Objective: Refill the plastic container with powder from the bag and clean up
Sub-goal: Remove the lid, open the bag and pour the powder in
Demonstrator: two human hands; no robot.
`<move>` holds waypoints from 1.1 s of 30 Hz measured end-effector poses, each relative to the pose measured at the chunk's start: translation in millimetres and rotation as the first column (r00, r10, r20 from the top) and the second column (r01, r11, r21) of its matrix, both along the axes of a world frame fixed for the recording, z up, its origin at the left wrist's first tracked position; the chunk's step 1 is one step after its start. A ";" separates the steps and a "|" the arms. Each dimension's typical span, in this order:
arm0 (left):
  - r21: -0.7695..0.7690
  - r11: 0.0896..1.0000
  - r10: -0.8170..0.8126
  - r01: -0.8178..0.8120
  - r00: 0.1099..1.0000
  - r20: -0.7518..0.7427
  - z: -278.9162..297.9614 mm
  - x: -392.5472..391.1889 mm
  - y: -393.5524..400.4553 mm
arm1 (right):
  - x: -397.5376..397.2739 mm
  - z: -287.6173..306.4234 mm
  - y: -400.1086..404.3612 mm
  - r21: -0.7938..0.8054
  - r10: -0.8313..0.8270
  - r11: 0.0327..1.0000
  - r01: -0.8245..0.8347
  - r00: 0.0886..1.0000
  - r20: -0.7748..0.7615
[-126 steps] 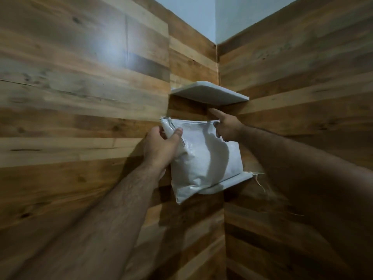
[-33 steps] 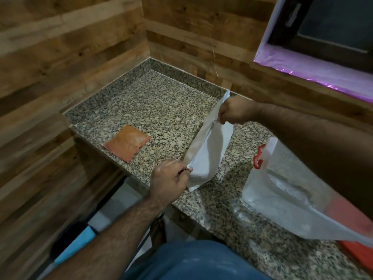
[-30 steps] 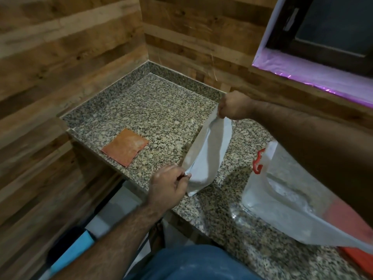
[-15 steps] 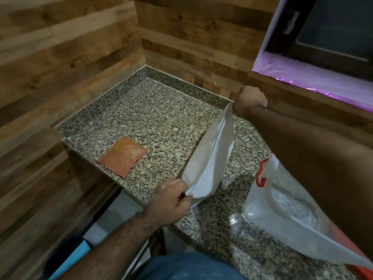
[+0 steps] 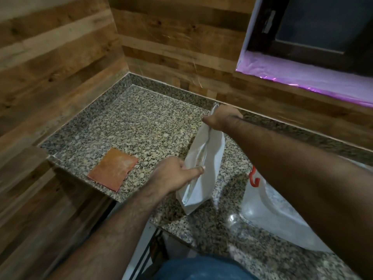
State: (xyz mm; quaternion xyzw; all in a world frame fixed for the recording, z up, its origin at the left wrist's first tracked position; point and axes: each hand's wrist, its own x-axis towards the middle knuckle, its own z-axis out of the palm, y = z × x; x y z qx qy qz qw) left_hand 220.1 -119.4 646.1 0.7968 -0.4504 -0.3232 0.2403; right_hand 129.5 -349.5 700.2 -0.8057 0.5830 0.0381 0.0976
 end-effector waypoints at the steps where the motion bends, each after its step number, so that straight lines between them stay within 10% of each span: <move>1: 0.060 0.997 -0.049 0.045 0.997 0.060 -0.5 -0.9 -4.9 | 2.2 -2.3 -0.3 0.014 -0.013 1.000 0.013 1.000 -0.002; 9: 0.052 0.977 -0.213 0.207 0.924 0.317 1.7 -24.3 -9.6 | 5.1 -10.8 4.3 0.080 0.013 0.997 -0.014 1.000 0.014; 18: -0.045 0.967 -0.241 0.252 0.954 0.178 13.9 -32.4 3.0 | -14.2 10.0 12.7 0.055 0.015 0.998 -0.027 0.979 0.201; 33: -0.502 0.847 -0.147 0.173 0.985 0.091 171.5 -74.1 -30.3 | -79.2 248.1 23.9 -0.338 0.240 0.939 -0.070 0.836 0.493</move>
